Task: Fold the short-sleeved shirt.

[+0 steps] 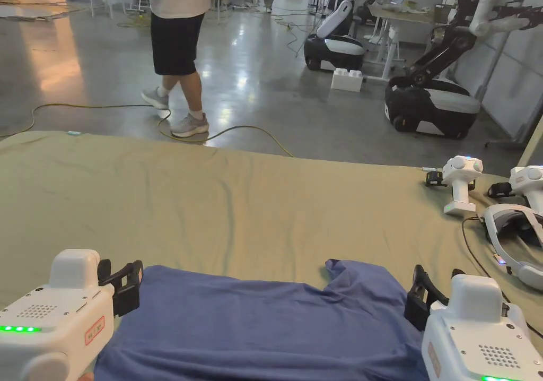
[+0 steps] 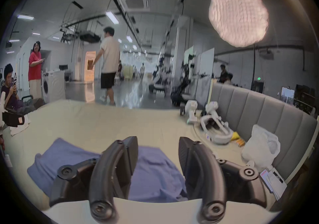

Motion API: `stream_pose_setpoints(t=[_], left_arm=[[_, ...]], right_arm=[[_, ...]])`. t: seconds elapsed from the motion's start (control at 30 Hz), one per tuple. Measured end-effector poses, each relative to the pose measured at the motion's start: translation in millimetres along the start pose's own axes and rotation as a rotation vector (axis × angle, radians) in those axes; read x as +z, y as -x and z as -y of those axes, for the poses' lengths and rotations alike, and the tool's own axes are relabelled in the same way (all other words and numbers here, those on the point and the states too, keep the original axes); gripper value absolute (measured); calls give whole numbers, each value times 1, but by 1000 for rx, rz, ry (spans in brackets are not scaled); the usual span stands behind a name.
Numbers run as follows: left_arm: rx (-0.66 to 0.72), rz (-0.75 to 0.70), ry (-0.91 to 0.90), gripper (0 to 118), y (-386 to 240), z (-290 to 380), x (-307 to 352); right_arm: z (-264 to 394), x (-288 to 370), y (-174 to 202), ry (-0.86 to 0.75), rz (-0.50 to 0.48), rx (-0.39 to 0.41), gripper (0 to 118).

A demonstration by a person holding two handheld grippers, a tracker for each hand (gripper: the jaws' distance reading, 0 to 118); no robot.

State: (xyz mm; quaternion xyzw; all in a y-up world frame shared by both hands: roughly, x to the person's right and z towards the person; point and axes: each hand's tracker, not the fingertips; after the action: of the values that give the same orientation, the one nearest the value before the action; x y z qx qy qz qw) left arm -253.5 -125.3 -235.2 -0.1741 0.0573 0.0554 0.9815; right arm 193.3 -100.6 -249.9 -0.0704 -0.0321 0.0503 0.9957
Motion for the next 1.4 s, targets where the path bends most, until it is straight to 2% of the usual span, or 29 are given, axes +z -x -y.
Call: stream_pose_setpoints(t=[0.03, 0.1, 0.17, 0.23, 0.33, 0.5, 0.63, 0.77, 0.97, 1.0, 1.03, 1.1, 1.13, 1.4], left_arm=[[-26, -15, -45, 43, -7, -3, 6], [-75, -33, -112, 24, -22, -9, 15], [-89, -47, -167, 8, -33, -15, 22], [-78, -24, -211, 0, -41, -22, 29], [-127, -74, -231, 0, -53, -26, 33], [-96, -77, -249, 0, -50, -28, 35], [-69, -75, -189, 0, -34, -21, 36], [-49, -77, 17, 0, -2, -3, 33], [23, -67, 446, 0, 56, 53, 12], [41, -65, 511, 1, 62, 62, 7], [69, -38, 575, 7, 67, 72, 3], [108, -11, 665, 48, 75, 89, -6], [121, -12, 700, 62, 77, 96, -11], [145, -103, 833, 64, 70, 137, -49]], right_arm=[[-3, 4, 6, -27, 1, -5, 34], [-9, 9, 16, -55, -12, -24, 25], [-15, 11, 24, -77, -17, -32, 3], [-21, 15, 30, -122, -6, -24, 0], [-28, 18, 33, -162, -41, -32, 0], [-34, 18, 32, -169, -34, -56, 0], [-32, 18, 30, -151, -43, -64, 0], [-25, 18, 30, -105, -68, -40, 0], [-3, 15, 32, -28, -100, -3, 0], [1, 14, 32, -11, -101, 1, 0], [5, 14, 33, 0, -99, 4, 0], [11, 15, 33, 23, -100, 6, 0], [15, 15, 33, 34, -100, 8, 0], [31, 17, 21, 99, -79, 33, 0]])
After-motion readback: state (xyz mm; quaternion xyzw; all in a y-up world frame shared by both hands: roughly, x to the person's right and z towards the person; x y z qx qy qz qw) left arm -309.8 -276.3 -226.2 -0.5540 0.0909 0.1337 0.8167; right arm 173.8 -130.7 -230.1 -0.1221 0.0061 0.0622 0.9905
